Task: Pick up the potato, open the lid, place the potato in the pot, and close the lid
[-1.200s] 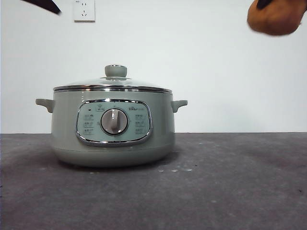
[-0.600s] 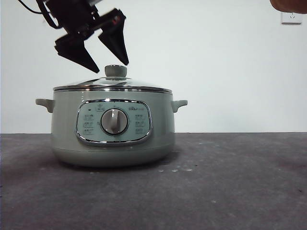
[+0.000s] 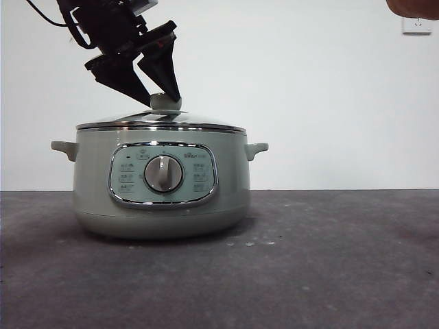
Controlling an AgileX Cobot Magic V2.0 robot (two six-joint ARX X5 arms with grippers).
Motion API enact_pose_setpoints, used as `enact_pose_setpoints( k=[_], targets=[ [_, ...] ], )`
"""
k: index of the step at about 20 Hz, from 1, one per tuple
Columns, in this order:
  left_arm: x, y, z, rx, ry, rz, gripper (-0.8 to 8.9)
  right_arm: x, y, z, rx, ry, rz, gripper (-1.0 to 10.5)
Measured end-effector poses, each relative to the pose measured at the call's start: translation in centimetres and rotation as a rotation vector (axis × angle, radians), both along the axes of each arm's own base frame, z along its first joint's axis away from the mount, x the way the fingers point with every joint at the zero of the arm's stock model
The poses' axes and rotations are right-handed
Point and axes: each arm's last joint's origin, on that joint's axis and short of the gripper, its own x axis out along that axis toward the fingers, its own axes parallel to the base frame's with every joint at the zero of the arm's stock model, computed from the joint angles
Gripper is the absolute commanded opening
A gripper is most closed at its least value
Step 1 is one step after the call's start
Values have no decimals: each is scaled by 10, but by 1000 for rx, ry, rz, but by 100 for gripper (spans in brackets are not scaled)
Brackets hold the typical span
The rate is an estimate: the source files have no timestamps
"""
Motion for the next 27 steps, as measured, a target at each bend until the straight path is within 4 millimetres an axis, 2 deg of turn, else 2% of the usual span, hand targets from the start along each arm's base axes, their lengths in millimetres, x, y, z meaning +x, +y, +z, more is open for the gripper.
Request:
enact_pose_setpoints(
  k=[5, 8, 11, 27],
  targets=[
    [0, 0, 0, -1, 1, -2, 299, 0, 0, 0, 0, 0, 0, -16],
    [0, 0, 0, -3, 3, -4, 169, 0, 0, 0, 0, 0, 0, -16],
    [0, -1, 0, -3, 3, -6, -9, 0, 0, 0, 0, 0, 0, -16],
    [-1, -1, 4, -25, 5, -28, -8, 0, 0, 0, 0, 0, 0, -16]
  ],
)
